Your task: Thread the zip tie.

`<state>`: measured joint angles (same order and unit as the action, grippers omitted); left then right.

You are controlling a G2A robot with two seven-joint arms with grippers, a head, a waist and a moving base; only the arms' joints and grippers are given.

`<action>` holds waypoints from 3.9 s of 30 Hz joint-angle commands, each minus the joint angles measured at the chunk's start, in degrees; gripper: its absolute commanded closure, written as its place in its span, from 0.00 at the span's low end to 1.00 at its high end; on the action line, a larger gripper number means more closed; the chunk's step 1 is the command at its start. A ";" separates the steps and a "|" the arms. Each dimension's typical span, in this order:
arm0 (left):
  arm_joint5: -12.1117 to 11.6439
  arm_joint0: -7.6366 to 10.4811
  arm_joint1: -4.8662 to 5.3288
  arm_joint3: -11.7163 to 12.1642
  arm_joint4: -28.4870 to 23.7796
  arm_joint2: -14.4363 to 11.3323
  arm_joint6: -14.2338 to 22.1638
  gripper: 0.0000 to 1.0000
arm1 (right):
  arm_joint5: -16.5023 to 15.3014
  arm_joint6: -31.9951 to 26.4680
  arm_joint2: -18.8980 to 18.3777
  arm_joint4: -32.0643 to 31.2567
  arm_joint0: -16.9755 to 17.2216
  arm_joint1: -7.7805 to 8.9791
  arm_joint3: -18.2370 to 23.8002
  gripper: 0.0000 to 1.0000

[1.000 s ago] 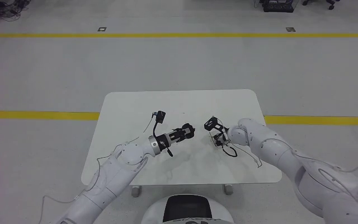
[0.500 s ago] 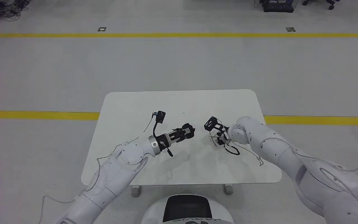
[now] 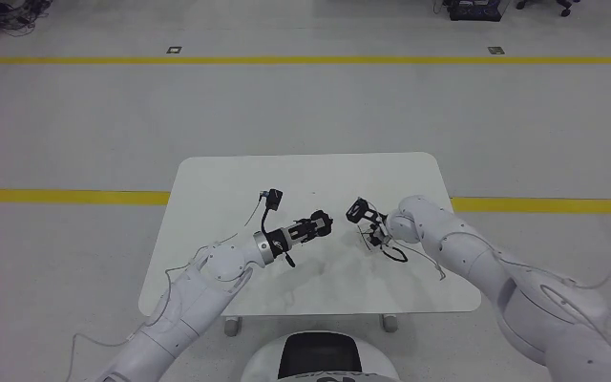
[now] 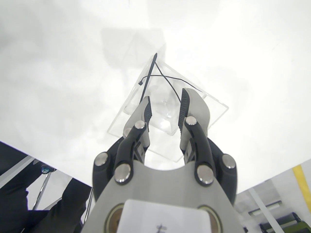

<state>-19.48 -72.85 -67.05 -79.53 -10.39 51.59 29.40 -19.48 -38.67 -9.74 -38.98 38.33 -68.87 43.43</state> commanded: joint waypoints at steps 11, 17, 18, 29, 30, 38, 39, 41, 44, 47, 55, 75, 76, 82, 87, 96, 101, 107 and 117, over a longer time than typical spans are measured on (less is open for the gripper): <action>0.00 0.00 0.00 0.00 0.00 0.00 0.00 1.00 | 0.00 -1.03 0.00 2.04 0.00 -1.44 -2.97 0.78; 0.00 0.00 0.00 0.00 0.00 0.00 0.00 1.00 | 0.00 -1.32 0.00 2.09 0.05 -2.00 -3.75 0.82; 0.00 0.00 0.00 0.00 0.00 0.00 0.00 1.00 | 0.00 -1.35 0.00 2.08 0.04 -2.06 -3.82 0.83; 0.00 0.00 0.00 0.00 0.00 0.00 0.00 1.00 | 0.00 0.41 0.00 2.46 0.37 -1.57 -2.76 0.83; 0.00 0.00 0.00 0.00 0.00 0.00 0.00 1.00 | 0.00 0.78 0.00 2.84 0.53 -1.25 -2.36 0.83; 0.00 0.00 0.00 0.00 0.00 0.00 0.00 1.00 | 0.00 1.52 0.00 4.16 0.99 1.35 1.00 0.79; 0.00 0.00 0.00 0.00 0.00 0.00 0.00 1.00 | 0.00 1.50 0.00 4.24 0.99 1.62 1.36 0.78; 0.00 0.00 0.00 0.00 0.00 0.00 0.00 1.00 | 0.00 1.52 0.00 4.38 1.01 2.21 2.17 0.79; 0.00 0.00 0.00 0.00 0.00 0.00 0.00 1.00 | 0.00 1.52 0.00 4.36 1.06 2.91 3.37 0.76; 0.00 0.00 0.00 0.00 0.00 0.00 0.00 1.00 | 0.00 1.27 0.00 4.34 1.16 3.52 4.52 0.76; 0.00 0.00 0.00 0.00 0.00 0.00 0.00 1.00 | 0.00 0.48 0.00 4.78 1.36 4.08 6.02 0.76; 0.00 0.00 0.00 0.00 0.00 0.00 0.00 1.00 | 0.00 -0.95 0.00 5.00 1.40 2.01 3.71 0.76; 0.00 0.00 0.00 0.00 0.00 0.00 0.00 1.00 | 0.00 -0.97 0.00 4.96 1.39 1.90 3.57 0.76; 0.00 0.00 0.00 0.00 0.00 0.00 0.00 1.00 | 0.00 -1.34 0.00 4.58 1.31 1.10 2.55 0.77; 0.00 0.00 0.00 0.00 0.00 0.00 0.00 1.00 | 0.00 -1.38 0.00 4.42 1.17 0.57 1.68 0.82; 0.00 0.00 0.00 0.00 0.00 0.00 0.00 1.00 | 0.00 -1.33 0.00 4.14 1.05 -0.02 0.94 0.84; 0.00 0.00 0.00 0.00 0.00 0.00 0.00 1.00 | 0.00 -0.40 0.00 4.61 1.08 0.19 1.11 0.80; 0.00 0.00 0.00 0.00 0.00 0.00 0.00 1.00 | 0.00 0.19 0.00 5.28 1.29 0.74 1.71 0.78; 0.00 0.00 0.00 0.00 0.00 0.00 0.00 1.00 | 0.00 0.30 0.00 6.95 1.31 1.12 1.90 0.76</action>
<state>-19.48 -72.85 -67.05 -79.53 -10.39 51.59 29.40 -19.48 -38.33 -9.74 -32.13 39.63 -67.79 45.28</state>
